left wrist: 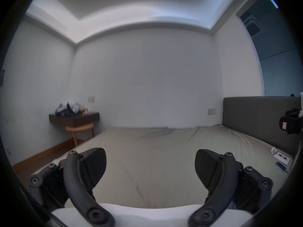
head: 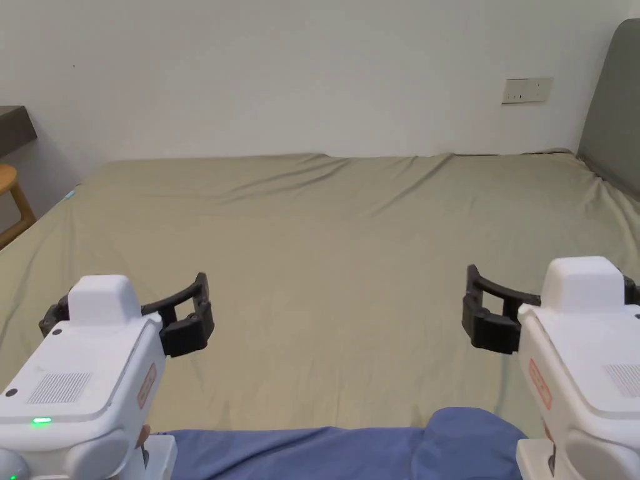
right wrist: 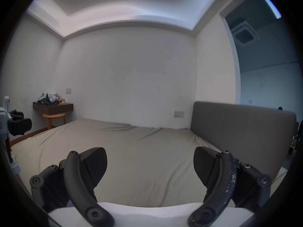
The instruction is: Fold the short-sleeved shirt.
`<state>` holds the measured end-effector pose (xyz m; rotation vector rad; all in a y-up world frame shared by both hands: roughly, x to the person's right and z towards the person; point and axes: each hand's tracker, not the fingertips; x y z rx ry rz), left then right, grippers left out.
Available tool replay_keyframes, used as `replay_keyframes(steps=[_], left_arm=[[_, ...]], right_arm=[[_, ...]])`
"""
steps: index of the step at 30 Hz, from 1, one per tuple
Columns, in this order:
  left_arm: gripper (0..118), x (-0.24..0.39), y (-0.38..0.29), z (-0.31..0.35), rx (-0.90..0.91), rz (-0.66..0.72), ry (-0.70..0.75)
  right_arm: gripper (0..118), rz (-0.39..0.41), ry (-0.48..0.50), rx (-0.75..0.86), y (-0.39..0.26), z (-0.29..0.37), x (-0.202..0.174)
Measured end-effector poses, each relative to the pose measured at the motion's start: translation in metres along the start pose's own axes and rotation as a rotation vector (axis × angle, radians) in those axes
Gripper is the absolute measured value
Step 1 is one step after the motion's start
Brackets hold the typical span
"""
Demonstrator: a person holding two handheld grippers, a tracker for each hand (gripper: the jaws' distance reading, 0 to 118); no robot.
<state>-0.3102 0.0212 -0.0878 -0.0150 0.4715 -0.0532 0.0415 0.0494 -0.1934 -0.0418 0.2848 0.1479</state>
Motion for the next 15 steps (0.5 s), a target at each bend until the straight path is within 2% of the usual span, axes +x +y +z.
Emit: replay_keyframes(steps=[2, 3, 4, 5, 6, 7, 8, 10, 15], left_arm=[[102, 0.008, 0.007, 0.001, 0.033, -0.026, 0.001], [88, 0.013, 0.011, 0.003, 0.044, -0.038, -0.001], [73, 0.015, 0.012, 0.004, 0.061, -0.044, -0.005], [48, 0.017, 0.013, 0.004, 0.067, -0.040, -0.002], [12, 0.018, 0.014, 0.005, 0.068, -0.040, -0.002], [0, 0.020, 0.016, 0.004, 0.069, -0.034, -0.004], [0, 0.020, 0.016, 0.003, 0.068, -0.020, -0.007], [0, 0.017, 0.015, 0.003, 0.066, 0.013, -0.027], [0, 0.017, 0.013, 0.000, 0.047, -0.004, -0.026]], right_arm=[[108, -0.003, -0.012, 0.018, 0.006, -0.001, -0.005], [101, -0.002, -0.022, 0.034, 0.007, -0.001, -0.007], [90, -0.001, -0.028, 0.041, 0.009, 0.000, -0.010], [72, 0.002, -0.034, 0.051, 0.009, 0.000, -0.009], [36, -0.001, -0.039, 0.058, 0.009, 0.001, -0.010], [8, -0.007, -0.046, 0.065, 0.010, 0.002, -0.011], [2, -0.010, -0.053, 0.066, 0.010, 0.001, -0.010], [2, -0.017, -0.031, 0.063, 0.010, 0.001, -0.008], [2, 0.002, -0.031, 0.049, 0.008, -0.002, -0.009]])
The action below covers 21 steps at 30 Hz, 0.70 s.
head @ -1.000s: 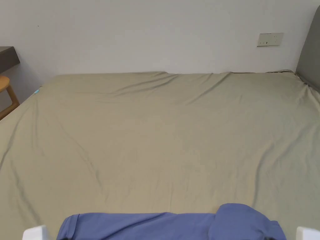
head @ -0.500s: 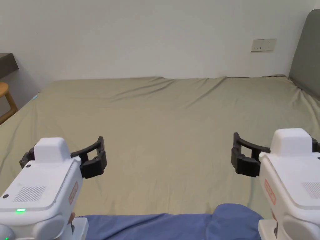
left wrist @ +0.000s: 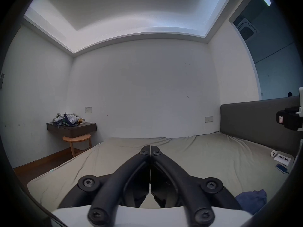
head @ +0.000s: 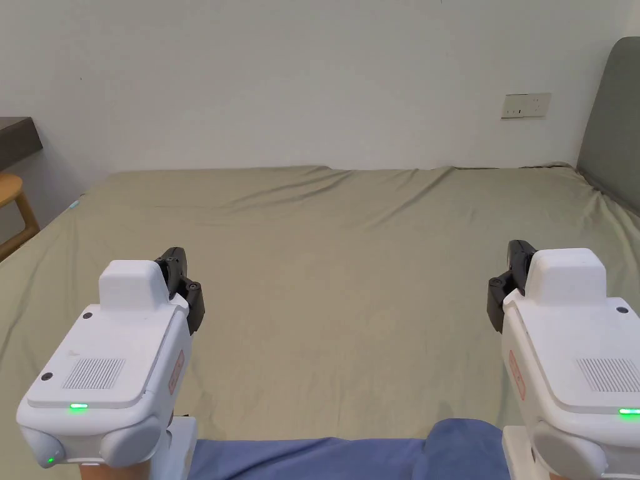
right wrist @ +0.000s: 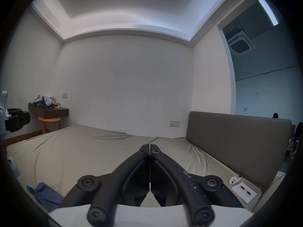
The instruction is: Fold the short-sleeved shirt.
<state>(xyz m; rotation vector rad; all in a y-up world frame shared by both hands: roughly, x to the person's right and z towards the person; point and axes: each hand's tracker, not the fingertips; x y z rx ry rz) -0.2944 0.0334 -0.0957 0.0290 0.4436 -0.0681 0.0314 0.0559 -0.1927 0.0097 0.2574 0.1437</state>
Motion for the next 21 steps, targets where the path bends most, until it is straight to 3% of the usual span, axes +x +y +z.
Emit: replay_keyframes(steps=[8, 16, 21], left_arm=[[0, -0.012, -0.004, -0.002, -0.051, -0.009, -0.008], [0, -0.113, -0.056, -0.036, -0.439, 0.481, -0.233], [0, -0.176, -0.116, -0.034, -0.694, 0.653, -0.216]], right_arm=[[2, 0.016, 0.000, -0.005, -0.003, -0.005, -0.005], [2, 0.014, 0.020, -0.028, -0.007, -0.013, -0.012], [2, 0.048, 0.046, -0.079, -0.016, -0.026, -0.018]])
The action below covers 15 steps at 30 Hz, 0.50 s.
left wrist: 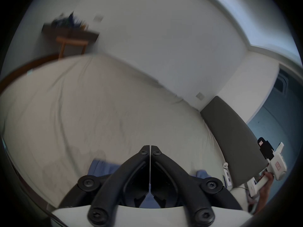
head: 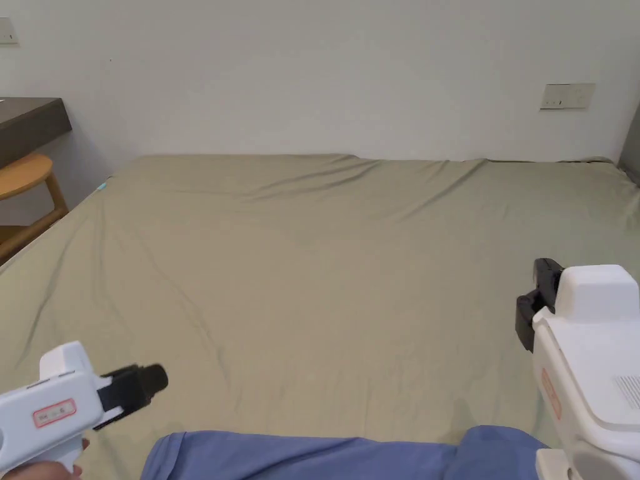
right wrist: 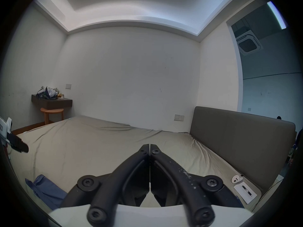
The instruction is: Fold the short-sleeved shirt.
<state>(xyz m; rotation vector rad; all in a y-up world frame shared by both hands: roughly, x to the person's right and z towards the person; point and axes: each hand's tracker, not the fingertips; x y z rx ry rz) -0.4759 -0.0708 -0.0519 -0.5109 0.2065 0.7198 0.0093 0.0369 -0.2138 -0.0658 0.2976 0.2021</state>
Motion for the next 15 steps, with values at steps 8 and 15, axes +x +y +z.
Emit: replay_keyframes(steps=[8, 15], left_arm=[[4, -0.114, -0.027, -0.026, -0.199, 0.160, 0.015], [94, -0.154, -0.048, -0.062, -0.238, 0.236, -0.026]], right_arm=[[2, 0.033, 0.008, -0.068, -0.014, -0.018, -0.013], [2, 0.059, 0.019, -0.133, -0.030, -0.028, -0.026]])
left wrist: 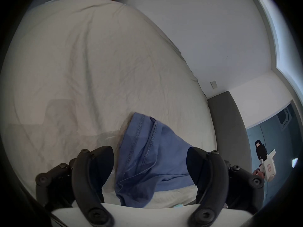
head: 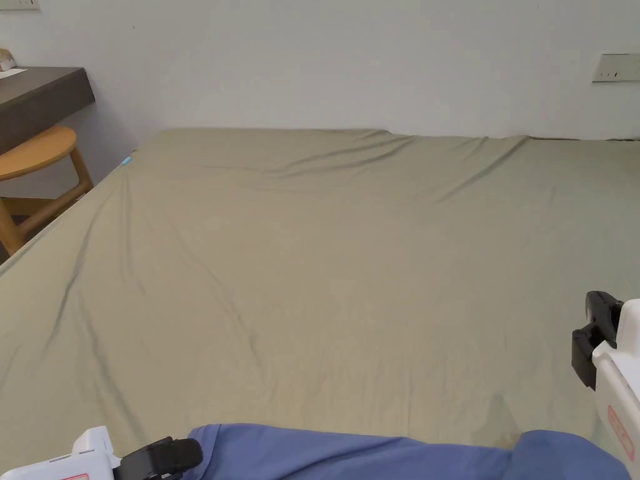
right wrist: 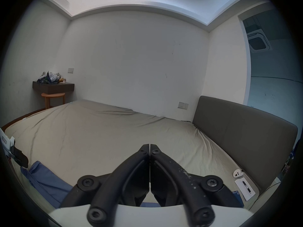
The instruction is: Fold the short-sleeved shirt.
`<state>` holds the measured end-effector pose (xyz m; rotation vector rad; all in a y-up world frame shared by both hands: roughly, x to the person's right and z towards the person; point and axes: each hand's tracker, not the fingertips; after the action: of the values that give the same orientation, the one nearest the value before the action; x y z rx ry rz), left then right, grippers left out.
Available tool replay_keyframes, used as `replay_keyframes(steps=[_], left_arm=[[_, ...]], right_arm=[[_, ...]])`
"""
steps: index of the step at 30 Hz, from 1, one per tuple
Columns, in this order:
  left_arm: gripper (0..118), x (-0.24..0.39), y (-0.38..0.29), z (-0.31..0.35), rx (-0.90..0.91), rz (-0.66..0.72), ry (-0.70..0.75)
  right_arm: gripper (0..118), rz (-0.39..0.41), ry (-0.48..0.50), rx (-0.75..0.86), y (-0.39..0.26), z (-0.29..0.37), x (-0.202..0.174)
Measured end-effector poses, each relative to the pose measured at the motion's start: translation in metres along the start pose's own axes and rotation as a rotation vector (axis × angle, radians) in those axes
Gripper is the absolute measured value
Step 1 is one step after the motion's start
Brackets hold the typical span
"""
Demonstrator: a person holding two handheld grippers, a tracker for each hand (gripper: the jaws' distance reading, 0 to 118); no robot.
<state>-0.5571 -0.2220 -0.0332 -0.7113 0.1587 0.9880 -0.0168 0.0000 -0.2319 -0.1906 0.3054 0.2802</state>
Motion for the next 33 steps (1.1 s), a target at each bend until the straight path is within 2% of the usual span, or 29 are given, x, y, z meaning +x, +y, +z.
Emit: replay_keyframes(steps=[3, 4, 5, 6, 7, 9, 11, 15, 16, 17, 20, 27, 29, 33], left_arm=[[94, -0.003, 0.001, -0.016, -0.024, -0.025, 0.000], [90, 0.011, -0.012, -0.023, -0.044, -0.024, 0.005], [81, 0.011, -0.013, -0.029, -0.062, -0.019, 0.002], [59, 0.011, -0.015, -0.035, -0.080, -0.017, -0.006], [45, 0.004, -0.014, -0.044, -0.100, -0.021, 0.005], [29, -0.003, -0.015, -0.054, -0.075, -0.060, 0.022], [19, -0.005, -0.015, -0.064, -0.089, -0.033, 0.016], [11, 0.002, -0.019, -0.071, -0.066, -0.079, 0.055], [11, 0.052, -0.057, -0.068, -0.063, -0.110, 0.084], [10, 0.062, -0.062, -0.066, -0.055, -0.143, 0.102], [9, 0.080, -0.059, -0.052, -0.030, -0.237, 0.145], [8, 0.122, -0.039, 0.013, 0.027, -0.312, 0.174], [8, 0.103, -0.025, 0.025, 0.061, -0.326, 0.232], [8, 0.089, -0.009, 0.056, 0.109, -0.266, 0.326]], right_arm=[[2, 0.004, 0.000, -0.016, -0.005, -0.002, -0.003], [2, 0.004, 0.001, -0.021, -0.006, -0.003, -0.003], [2, 0.006, 0.002, -0.025, -0.006, -0.004, -0.003], [2, 0.009, 0.000, -0.028, -0.007, -0.004, -0.003], [2, 0.013, -0.002, -0.032, -0.008, -0.004, -0.002], [2, 0.017, -0.001, -0.038, -0.009, -0.005, 0.000], [2, 0.017, -0.005, -0.039, -0.009, -0.003, 0.004], [2, 0.001, -0.014, -0.038, -0.010, -0.001, 0.012], [2, -0.004, -0.018, -0.039, -0.010, -0.001, 0.014], [2, -0.007, -0.018, -0.040, -0.010, 0.000, 0.015], [2, -0.015, -0.016, -0.039, -0.009, 0.001, 0.018], [2, -0.024, -0.013, 0.001, 0.001, 0.009, 0.023], [2, -0.036, -0.007, 0.013, 0.003, 0.011, 0.024], [2, -0.039, 0.004, 0.030, 0.005, 0.016, 0.025]])
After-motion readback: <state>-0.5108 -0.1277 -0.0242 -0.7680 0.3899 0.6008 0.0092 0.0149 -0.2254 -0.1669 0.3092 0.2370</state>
